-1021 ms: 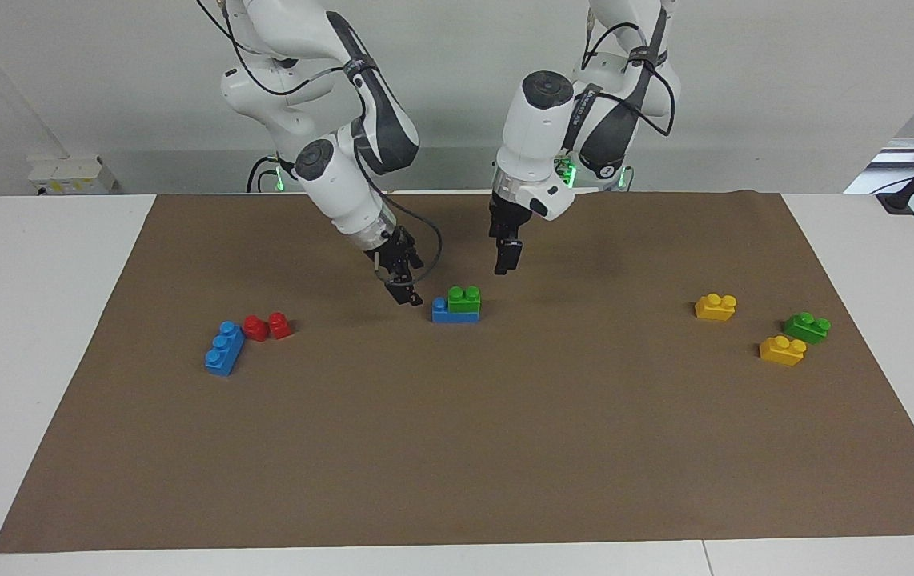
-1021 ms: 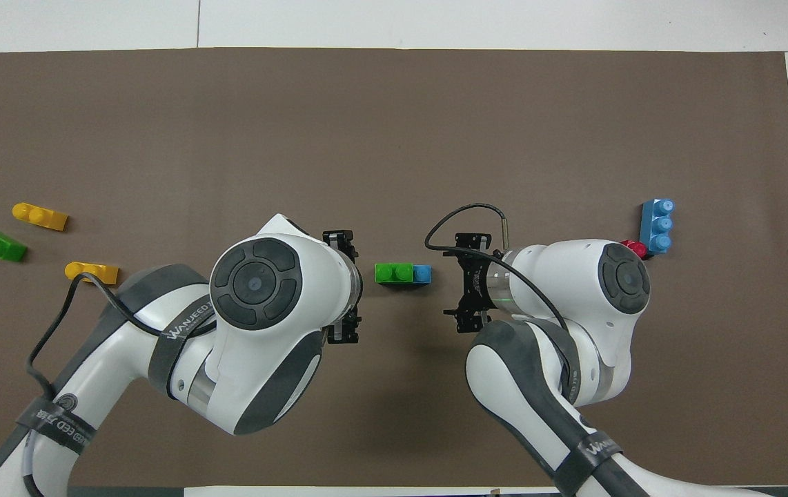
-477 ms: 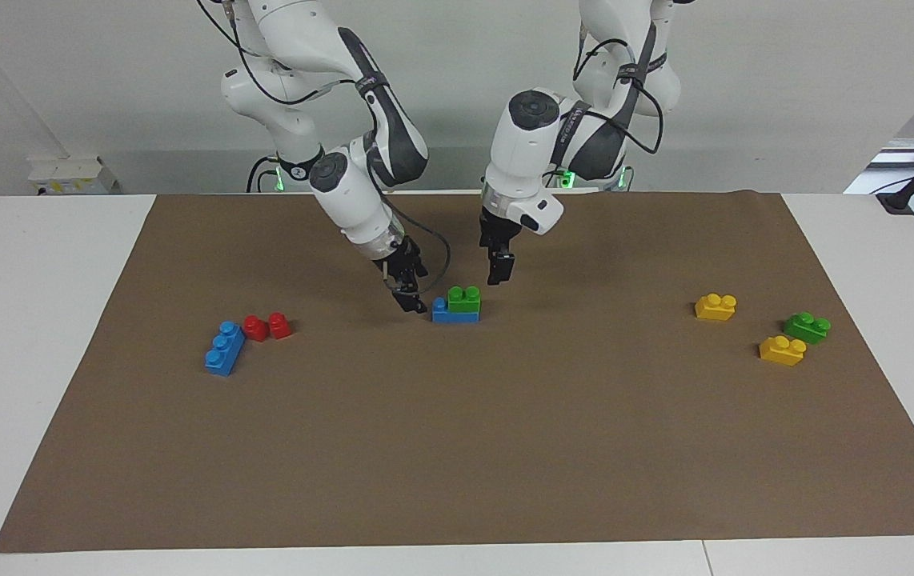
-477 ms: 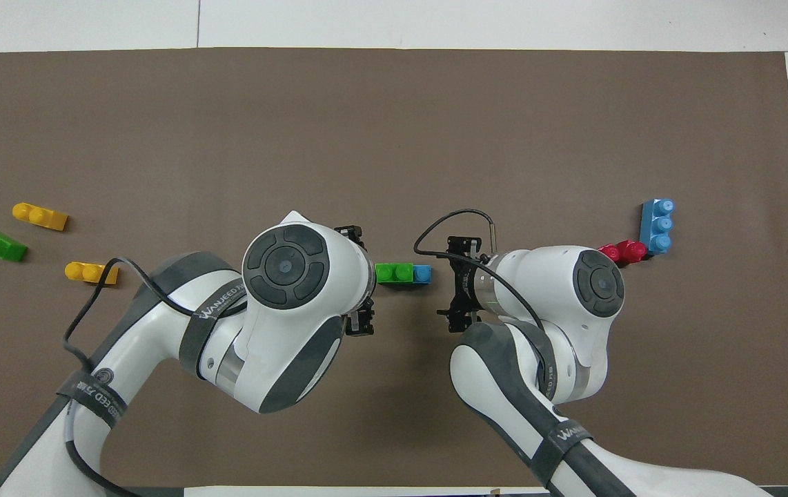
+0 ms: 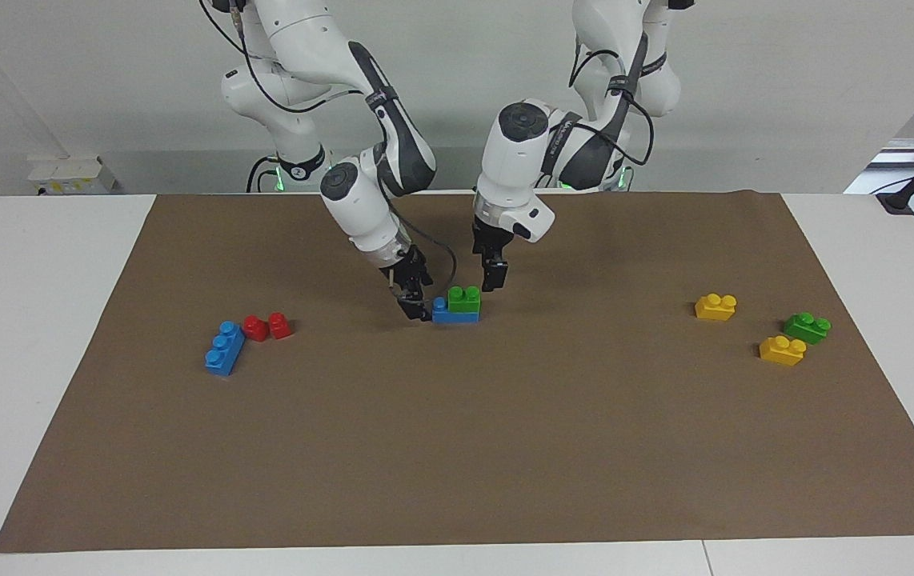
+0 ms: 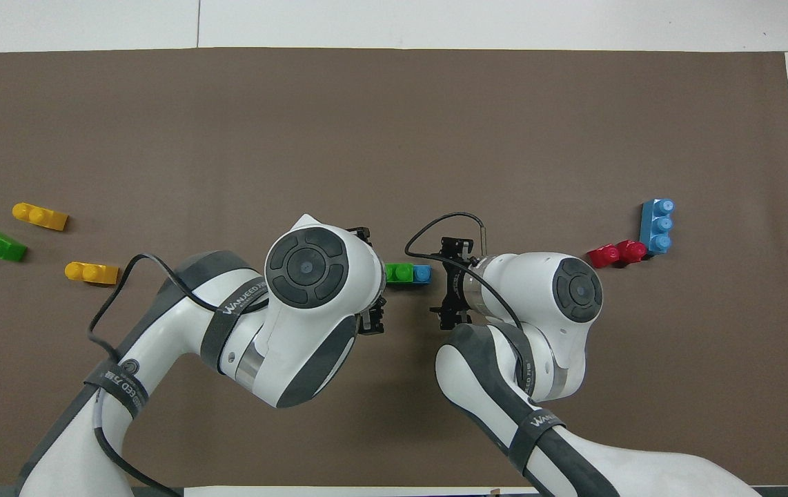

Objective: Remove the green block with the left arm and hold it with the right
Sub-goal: 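Close the left gripper on green while the right gripper grips blue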

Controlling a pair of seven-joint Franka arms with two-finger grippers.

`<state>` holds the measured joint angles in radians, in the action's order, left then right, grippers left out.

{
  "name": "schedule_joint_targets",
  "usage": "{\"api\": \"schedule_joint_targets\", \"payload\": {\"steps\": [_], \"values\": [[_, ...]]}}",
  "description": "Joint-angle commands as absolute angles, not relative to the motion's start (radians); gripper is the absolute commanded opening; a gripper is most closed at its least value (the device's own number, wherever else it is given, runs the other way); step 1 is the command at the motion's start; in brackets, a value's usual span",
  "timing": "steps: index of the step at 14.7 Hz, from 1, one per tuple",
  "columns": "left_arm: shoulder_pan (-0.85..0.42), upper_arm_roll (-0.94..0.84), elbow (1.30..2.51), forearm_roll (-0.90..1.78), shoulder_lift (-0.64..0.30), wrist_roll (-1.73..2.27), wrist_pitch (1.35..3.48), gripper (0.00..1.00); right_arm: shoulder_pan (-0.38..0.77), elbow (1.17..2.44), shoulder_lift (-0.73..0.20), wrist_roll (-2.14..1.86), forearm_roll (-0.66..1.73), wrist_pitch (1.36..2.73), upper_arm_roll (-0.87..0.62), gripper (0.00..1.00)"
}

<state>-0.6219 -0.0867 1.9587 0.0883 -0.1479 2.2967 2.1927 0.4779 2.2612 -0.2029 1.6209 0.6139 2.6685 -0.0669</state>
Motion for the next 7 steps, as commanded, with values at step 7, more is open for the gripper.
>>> {"api": "schedule_joint_targets", "payload": {"steps": [7], "values": [[-0.681,-0.072,1.896,0.012,-0.262,2.427,2.243,1.0,0.506,2.241,-0.253,1.597,0.669,2.727,-0.067,1.0]]}}
